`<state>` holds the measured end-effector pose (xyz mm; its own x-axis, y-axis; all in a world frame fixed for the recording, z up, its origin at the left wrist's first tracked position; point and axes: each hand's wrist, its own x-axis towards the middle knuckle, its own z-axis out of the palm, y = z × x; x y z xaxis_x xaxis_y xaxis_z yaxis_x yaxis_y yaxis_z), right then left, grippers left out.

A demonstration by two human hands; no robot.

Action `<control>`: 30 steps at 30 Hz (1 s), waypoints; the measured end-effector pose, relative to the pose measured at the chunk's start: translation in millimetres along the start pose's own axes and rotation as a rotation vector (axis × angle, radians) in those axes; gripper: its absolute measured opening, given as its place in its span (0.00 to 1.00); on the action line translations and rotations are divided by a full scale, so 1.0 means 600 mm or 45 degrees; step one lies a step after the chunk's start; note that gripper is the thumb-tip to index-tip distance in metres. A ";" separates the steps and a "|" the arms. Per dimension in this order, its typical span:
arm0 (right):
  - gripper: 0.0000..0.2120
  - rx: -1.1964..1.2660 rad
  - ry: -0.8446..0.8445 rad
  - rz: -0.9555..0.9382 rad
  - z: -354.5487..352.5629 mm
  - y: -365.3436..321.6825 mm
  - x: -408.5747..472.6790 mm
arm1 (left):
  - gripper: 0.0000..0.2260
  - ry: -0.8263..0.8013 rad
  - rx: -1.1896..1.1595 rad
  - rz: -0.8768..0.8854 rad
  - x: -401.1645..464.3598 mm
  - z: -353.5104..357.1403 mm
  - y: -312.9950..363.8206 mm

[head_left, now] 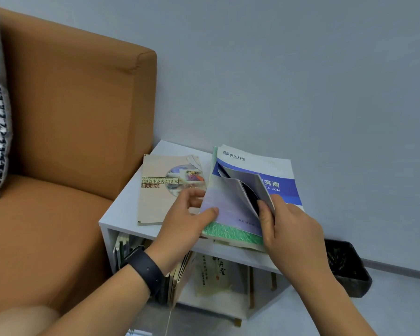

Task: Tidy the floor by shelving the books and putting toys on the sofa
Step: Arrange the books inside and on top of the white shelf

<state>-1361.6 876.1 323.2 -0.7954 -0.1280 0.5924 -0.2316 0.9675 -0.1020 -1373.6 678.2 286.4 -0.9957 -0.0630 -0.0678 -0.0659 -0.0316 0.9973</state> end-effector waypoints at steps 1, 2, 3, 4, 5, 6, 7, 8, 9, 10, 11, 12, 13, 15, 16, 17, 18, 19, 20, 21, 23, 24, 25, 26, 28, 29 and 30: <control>0.13 -0.001 0.016 0.002 0.002 -0.001 -0.001 | 0.09 0.040 0.052 0.031 -0.002 -0.001 0.003; 0.13 0.002 0.028 0.007 0.004 -0.003 -0.002 | 0.07 0.059 0.093 0.049 -0.003 -0.002 0.005; 0.14 0.006 0.036 0.010 0.006 -0.005 -0.003 | 0.07 0.060 0.126 0.061 -0.003 -0.004 0.006; 0.14 0.008 0.047 0.007 0.006 -0.007 -0.004 | 0.07 0.056 0.161 0.076 -0.004 -0.005 0.008; 0.14 0.010 0.068 -0.011 0.007 -0.008 -0.006 | 0.08 0.053 0.213 0.106 -0.005 -0.005 0.011; 0.14 0.014 0.091 -0.040 0.007 -0.010 -0.008 | 0.08 0.054 0.265 0.156 -0.008 -0.005 0.014; 0.13 0.018 0.107 -0.073 0.006 -0.010 -0.011 | 0.10 0.040 0.303 0.214 -0.013 -0.004 0.019; 0.13 0.025 0.103 -0.101 0.007 -0.012 -0.015 | 0.11 0.007 0.324 0.262 -0.019 -0.004 0.024; 0.13 0.031 0.081 -0.128 0.008 -0.013 -0.019 | 0.12 -0.055 0.314 0.284 -0.024 -0.006 0.029; 0.13 0.032 0.043 -0.157 0.010 -0.015 -0.022 | 0.12 -0.129 0.274 0.266 -0.030 -0.011 0.033; 0.12 0.027 0.004 -0.191 0.011 -0.017 -0.024 | 0.11 -0.191 0.207 0.209 -0.034 -0.017 0.035; 0.12 0.013 -0.041 -0.226 0.011 -0.018 -0.026 | 0.11 -0.207 0.125 0.126 -0.035 -0.025 0.036; 0.12 -0.002 -0.091 -0.254 0.010 -0.018 -0.028 | 0.12 -0.201 0.031 0.030 -0.034 -0.032 0.035; 0.13 -0.016 -0.185 -0.237 0.001 -0.020 -0.030 | 0.18 -0.221 -0.166 -0.141 -0.029 -0.040 0.036; 0.16 -0.012 -0.233 -0.200 -0.004 -0.023 -0.030 | 0.22 -0.257 -0.213 -0.191 -0.026 -0.040 0.039; 0.21 -0.006 -0.285 -0.166 -0.010 -0.025 -0.031 | 0.24 -0.299 -0.198 -0.204 -0.024 -0.039 0.044; 0.27 0.009 -0.346 -0.162 -0.014 -0.030 -0.031 | 0.22 -0.329 -0.126 -0.181 -0.024 -0.037 0.047; 0.32 0.037 -0.410 -0.172 -0.018 -0.033 -0.031 | 0.16 -0.342 -0.013 -0.132 -0.022 -0.034 0.051; 0.36 0.094 -0.474 -0.166 -0.022 -0.031 -0.031 | 0.10 -0.349 0.091 -0.079 -0.020 -0.030 0.053; 0.38 0.198 -0.519 -0.110 -0.024 -0.027 -0.029 | 0.06 -0.348 0.148 -0.045 -0.020 -0.028 0.054; 0.35 0.437 -0.433 0.155 -0.023 -0.003 -0.021 | 0.11 -0.359 0.199 0.035 -0.025 -0.025 0.053; 0.30 0.482 -0.327 0.303 -0.019 0.015 -0.015 | 0.14 -0.360 0.216 0.077 -0.028 -0.026 0.053; 0.26 0.455 -0.272 0.444 -0.015 0.035 -0.008 | 0.15 -0.358 0.221 0.126 -0.034 -0.028 0.055; 0.24 0.390 -0.302 0.564 -0.012 0.050 -0.003 | 0.17 -0.357 0.217 0.167 -0.038 -0.030 0.053; 0.26 0.315 -0.453 0.718 -0.005 0.066 0.000 | 0.17 -0.311 0.332 0.244 -0.043 -0.030 0.051; 0.27 0.336 -0.494 0.760 -0.002 0.069 -0.002 | 0.16 -0.266 0.441 0.274 -0.044 -0.028 0.051; 0.28 0.374 -0.495 0.787 -0.003 0.068 -0.003 | 0.15 -0.220 0.521 0.289 -0.045 -0.026 0.049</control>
<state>-1368.7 916.4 319.6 -0.9546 0.2947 0.0425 0.2212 0.7976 -0.5612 -1347.8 663.6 317.1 -0.9818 0.1445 0.1234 0.1683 0.3597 0.9178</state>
